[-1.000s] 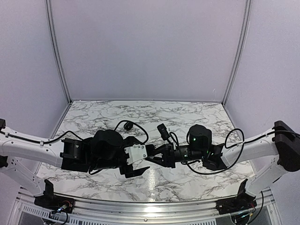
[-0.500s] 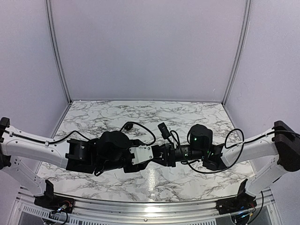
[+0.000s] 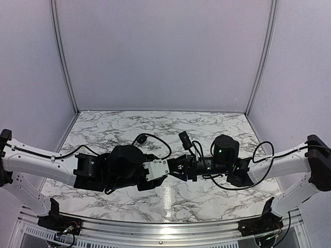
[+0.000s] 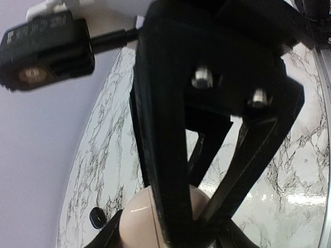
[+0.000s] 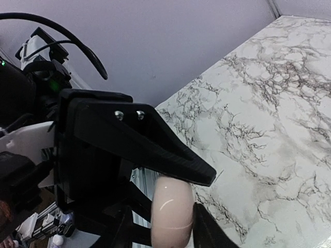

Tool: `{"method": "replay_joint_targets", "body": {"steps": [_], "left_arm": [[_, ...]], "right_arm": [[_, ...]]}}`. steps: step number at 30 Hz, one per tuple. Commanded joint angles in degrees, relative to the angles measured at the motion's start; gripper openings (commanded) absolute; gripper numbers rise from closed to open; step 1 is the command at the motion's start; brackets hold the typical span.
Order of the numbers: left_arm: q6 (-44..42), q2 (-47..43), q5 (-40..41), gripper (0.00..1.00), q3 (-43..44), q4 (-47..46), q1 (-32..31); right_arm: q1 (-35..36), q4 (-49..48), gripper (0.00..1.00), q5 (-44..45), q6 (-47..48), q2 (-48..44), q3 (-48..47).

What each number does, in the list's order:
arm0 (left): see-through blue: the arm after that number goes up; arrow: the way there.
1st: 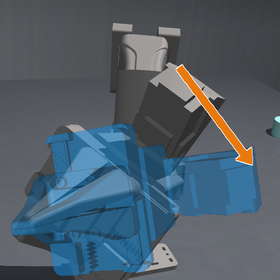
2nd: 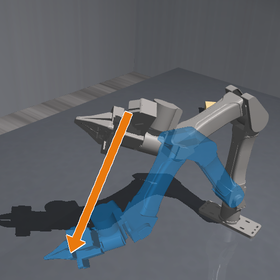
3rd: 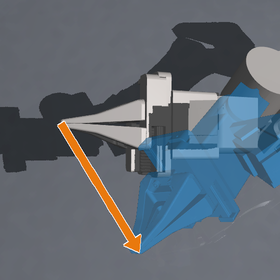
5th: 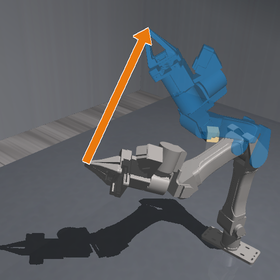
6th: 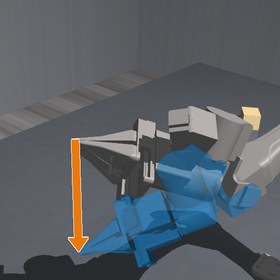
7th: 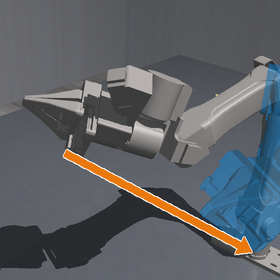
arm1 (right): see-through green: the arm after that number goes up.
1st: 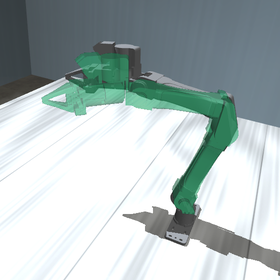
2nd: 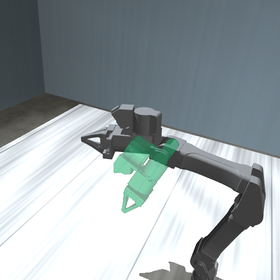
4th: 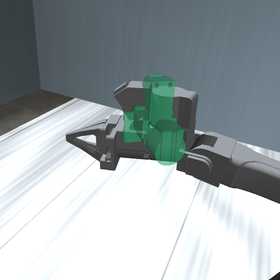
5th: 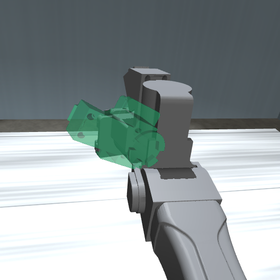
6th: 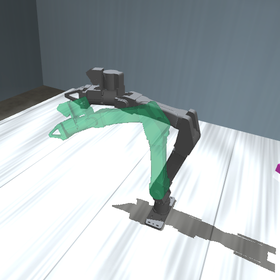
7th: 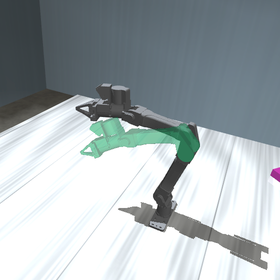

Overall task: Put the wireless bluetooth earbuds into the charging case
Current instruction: Pass from the right arm to the left, then place the charging case with the earbuds at the center of the board.

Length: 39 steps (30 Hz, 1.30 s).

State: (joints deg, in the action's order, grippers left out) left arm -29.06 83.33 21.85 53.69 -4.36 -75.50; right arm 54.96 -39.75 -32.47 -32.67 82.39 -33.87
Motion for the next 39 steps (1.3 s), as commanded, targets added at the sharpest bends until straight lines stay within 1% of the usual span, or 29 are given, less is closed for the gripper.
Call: {"method": "replay_joint_targets", "body": {"steps": [1,2,4,5,7,10,12,15,17,22,24,28,33,39], "left_arm": [[6.55,-0.08,-3.2,0.25,0.62,0.06,2.8],[8.07,-0.28,-4.18,0.25,0.28,0.07,3.67],[11.42,-0.44,-5.79,0.26,-0.28,-0.01,6.06],[13.33,-0.52,-6.15,0.26,-0.64,0.03,7.31],[16.92,-0.76,-8.15,0.26,-1.29,0.48,10.31],[21.81,-0.82,-11.09,0.26,-1.7,2.43,15.89],[25.17,-0.62,-14.2,0.26,-1.8,3.53,20.26],[28.61,0.39,-18.6,0.27,-1.74,5.59,27.02],[31.25,2.14,-20.12,0.27,-0.9,7.81,31.39],[33.33,8.82,-21.67,0.29,3.35,11.42,38.03],[33.81,11.79,-23.88,0.29,5.47,12.21,39.75],[34.15,18.2,-24.29,0.29,10.26,13.34,41.74],[33.32,26.66,-25.01,0.3,17.37,16.65,42.37],[32.66,32.84,-23.21,0.33,22.4,19.37,42.69]], "right_arm": [[-3.58,-0.26,0.47,0.85,1.68,-4.91,0.24],[-4.48,0.37,0.51,0.84,2.07,-5.82,0.29],[-6.39,1.75,0.64,1.01,2.94,-7.79,0.46],[-7.44,2.35,0.72,1.17,3.34,-8.9,0.51],[-9.41,4.21,0.78,1.78,4.27,-11.09,0.83],[-11.82,6.62,0.8,2.42,5.78,-14.21,1.67],[-12.71,7.53,0.83,2.82,6.35,-15.94,2.62],[-13.34,8.28,0.84,3.19,7.02,-17.88,3.97],[-13.45,8.95,0.84,3.9,7.38,-19.15,4.8],[-13.61,8.89,0.85,4.33,7.73,-20.79,6.51],[-13.64,9.18,0.85,4.57,8.12,-21.22,6.79],[-13.64,9.45,0.86,5.1,8.8,-22.26,7.44],[-13.62,10.34,0.87,5.87,9.44,-23.1,7.98],[-13.64,11.19,0.89,6.34,10.05,-23.96,8.38]]}}
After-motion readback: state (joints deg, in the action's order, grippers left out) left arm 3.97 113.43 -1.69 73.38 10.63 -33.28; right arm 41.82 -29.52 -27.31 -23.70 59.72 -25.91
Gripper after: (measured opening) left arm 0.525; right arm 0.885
